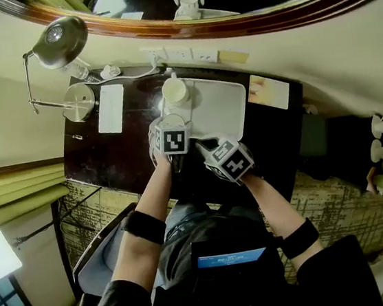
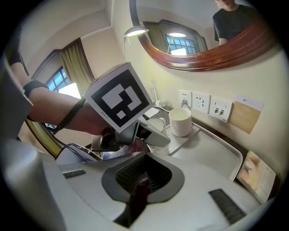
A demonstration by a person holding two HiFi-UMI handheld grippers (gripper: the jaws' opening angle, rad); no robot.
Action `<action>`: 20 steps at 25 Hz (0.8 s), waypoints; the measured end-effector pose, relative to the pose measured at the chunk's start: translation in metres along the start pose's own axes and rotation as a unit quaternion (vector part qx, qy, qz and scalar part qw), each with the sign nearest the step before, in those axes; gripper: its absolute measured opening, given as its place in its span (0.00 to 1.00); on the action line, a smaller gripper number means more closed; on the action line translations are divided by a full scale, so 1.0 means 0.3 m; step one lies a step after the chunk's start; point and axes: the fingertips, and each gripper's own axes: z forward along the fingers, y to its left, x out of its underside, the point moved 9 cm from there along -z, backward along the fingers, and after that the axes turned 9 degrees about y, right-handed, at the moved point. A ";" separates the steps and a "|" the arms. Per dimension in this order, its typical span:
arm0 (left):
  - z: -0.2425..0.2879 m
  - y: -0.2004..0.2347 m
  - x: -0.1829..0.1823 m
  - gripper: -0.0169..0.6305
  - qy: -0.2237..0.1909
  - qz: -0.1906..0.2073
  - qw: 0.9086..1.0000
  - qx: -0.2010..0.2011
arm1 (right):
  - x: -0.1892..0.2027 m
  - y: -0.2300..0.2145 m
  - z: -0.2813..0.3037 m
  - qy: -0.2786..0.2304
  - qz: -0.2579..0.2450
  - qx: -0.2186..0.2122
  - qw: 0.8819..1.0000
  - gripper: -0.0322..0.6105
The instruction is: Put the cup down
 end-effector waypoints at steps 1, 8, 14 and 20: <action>0.003 0.012 -0.003 0.65 0.001 -0.003 1.000 -0.002 | -0.006 0.000 0.004 0.004 0.000 0.001 1.000 0.05; 0.064 0.050 -0.033 0.65 -0.011 -0.011 1.000 0.012 | -0.038 -0.003 0.044 0.011 -0.004 0.001 1.000 0.05; 0.083 0.068 -0.039 0.65 -0.008 -0.026 1.000 -0.004 | -0.049 -0.007 0.043 0.016 0.004 0.001 1.000 0.05; 0.122 0.065 -0.040 0.65 -0.025 -0.039 0.999 0.007 | -0.037 -0.025 0.034 0.018 0.010 0.012 1.000 0.05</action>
